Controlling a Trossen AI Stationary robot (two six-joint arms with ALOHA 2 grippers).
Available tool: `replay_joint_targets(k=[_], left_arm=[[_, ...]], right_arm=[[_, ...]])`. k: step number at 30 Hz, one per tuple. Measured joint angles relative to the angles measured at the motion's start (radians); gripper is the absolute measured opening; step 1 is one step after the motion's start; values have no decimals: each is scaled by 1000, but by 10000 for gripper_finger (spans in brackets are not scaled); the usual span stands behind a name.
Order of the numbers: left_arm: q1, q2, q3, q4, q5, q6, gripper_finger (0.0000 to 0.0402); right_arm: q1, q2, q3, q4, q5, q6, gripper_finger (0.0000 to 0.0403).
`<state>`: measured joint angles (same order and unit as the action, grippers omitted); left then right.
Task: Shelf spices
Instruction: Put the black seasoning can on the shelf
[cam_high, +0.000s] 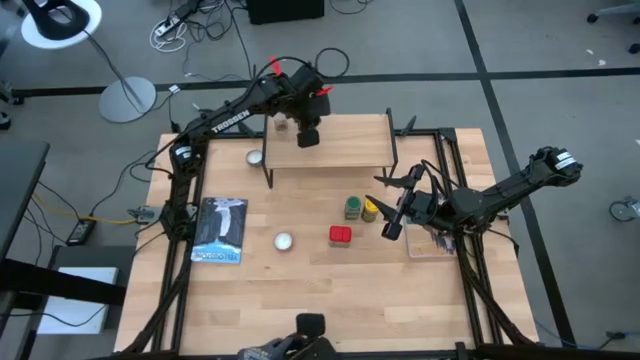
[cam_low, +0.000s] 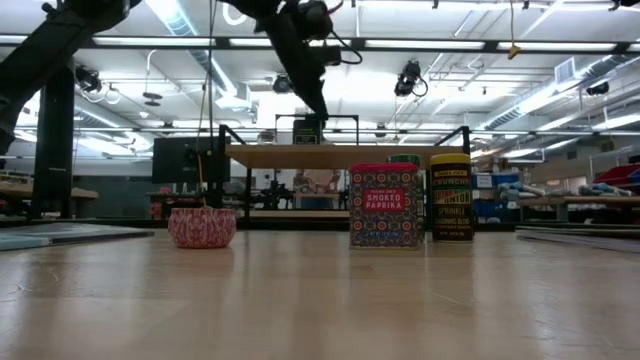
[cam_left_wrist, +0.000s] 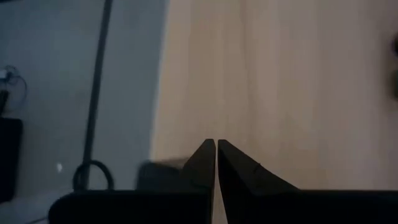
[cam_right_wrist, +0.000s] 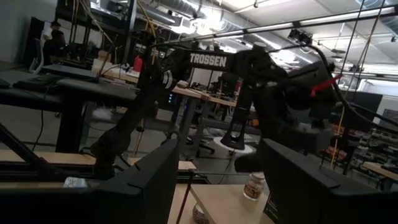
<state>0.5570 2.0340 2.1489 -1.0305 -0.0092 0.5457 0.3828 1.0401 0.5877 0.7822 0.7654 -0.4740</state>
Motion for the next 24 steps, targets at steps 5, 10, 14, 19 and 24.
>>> replay_joint_targets(k=[5,10,14,19,24], left_arm=[[-2,3,-60,124,22,7,34],[0,3,-99,207,22,7,67],[-1,3,-112,236,-30,4,92],[0,11,-112,237,-90,3,103],[-1,11,-112,241,-97,1,103]], right_arm=[[0,0,0,-1,0,0,224],[0,0,0,-8,0,0,224],[0,0,0,-8,0,0,224],[0,0,0,-8,0,0,224],[0,0,0,-8,0,0,224]])
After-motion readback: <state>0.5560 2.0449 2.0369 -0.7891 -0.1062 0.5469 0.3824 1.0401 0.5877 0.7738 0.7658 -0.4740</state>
